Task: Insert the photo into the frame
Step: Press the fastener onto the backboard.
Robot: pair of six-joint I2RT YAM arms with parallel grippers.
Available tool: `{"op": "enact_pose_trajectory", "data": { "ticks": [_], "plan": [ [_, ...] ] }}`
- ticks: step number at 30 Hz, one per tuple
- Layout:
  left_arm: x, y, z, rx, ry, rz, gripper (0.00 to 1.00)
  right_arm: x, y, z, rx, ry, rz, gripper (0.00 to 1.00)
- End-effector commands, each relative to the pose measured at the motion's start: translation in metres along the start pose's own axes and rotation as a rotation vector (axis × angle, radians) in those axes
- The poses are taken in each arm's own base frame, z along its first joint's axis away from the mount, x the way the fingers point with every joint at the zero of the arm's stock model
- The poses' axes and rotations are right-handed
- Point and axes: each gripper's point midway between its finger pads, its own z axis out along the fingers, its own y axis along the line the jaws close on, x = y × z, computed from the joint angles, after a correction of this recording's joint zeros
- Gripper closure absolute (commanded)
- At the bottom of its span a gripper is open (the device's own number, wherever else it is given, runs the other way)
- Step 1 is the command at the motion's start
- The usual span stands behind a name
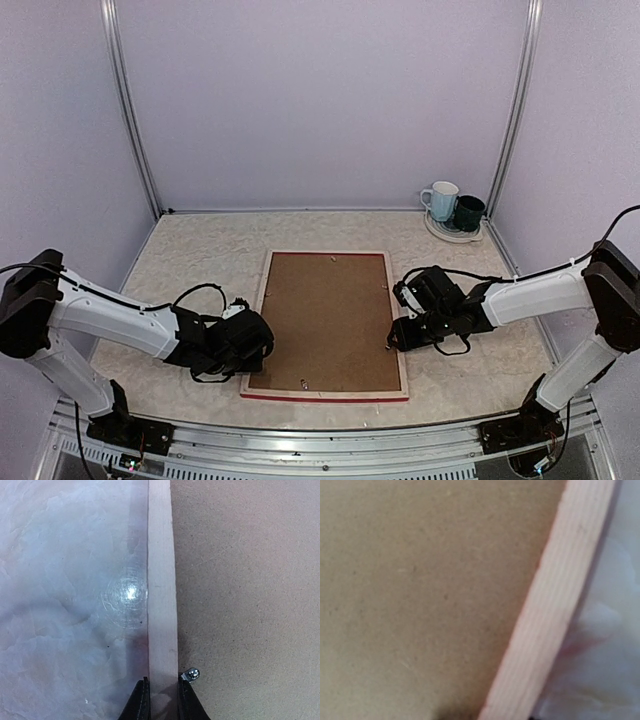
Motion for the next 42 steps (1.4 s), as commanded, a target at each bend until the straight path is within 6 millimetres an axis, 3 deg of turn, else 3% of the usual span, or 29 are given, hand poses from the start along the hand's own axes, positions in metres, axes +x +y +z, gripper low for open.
{"op": "enact_pose_trajectory", "data": {
  "ticks": [1,7,14,17,21,28,34,37,42],
  "plan": [
    [0.019,0.023,0.009,-0.068,0.050,-0.002,1.00,0.010,0.000,0.002,-0.001,0.028,-0.013,0.61],
    [-0.007,0.002,-0.018,0.030,0.002,0.007,0.82,0.003,0.003,-0.003,-0.006,0.014,-0.020,0.60],
    [-0.036,-0.007,-0.051,0.093,-0.060,-0.005,0.61,-0.014,0.011,-0.010,-0.014,-0.014,-0.034,0.57],
    [-0.042,-0.006,-0.058,0.096,-0.078,-0.004,0.58,-0.016,0.012,-0.010,-0.016,-0.014,-0.039,0.57],
    [-0.040,-0.002,-0.049,0.064,-0.072,0.016,0.50,-0.019,0.014,-0.012,-0.019,-0.014,-0.043,0.57],
    [-0.035,-0.002,-0.024,0.048,-0.034,0.042,0.49,-0.023,0.015,-0.018,-0.008,-0.011,-0.055,0.52],
    [-0.050,-0.006,-0.014,0.052,-0.050,0.045,0.49,-0.014,0.009,-0.008,0.014,0.021,-0.034,0.45],
    [-0.063,-0.021,-0.025,0.089,-0.083,0.051,0.49,-0.016,0.010,-0.006,0.011,0.020,-0.027,0.44],
    [-0.079,-0.072,-0.045,0.211,-0.128,0.105,0.49,-0.017,0.013,-0.003,0.003,0.025,-0.024,0.43]
  ]
}}
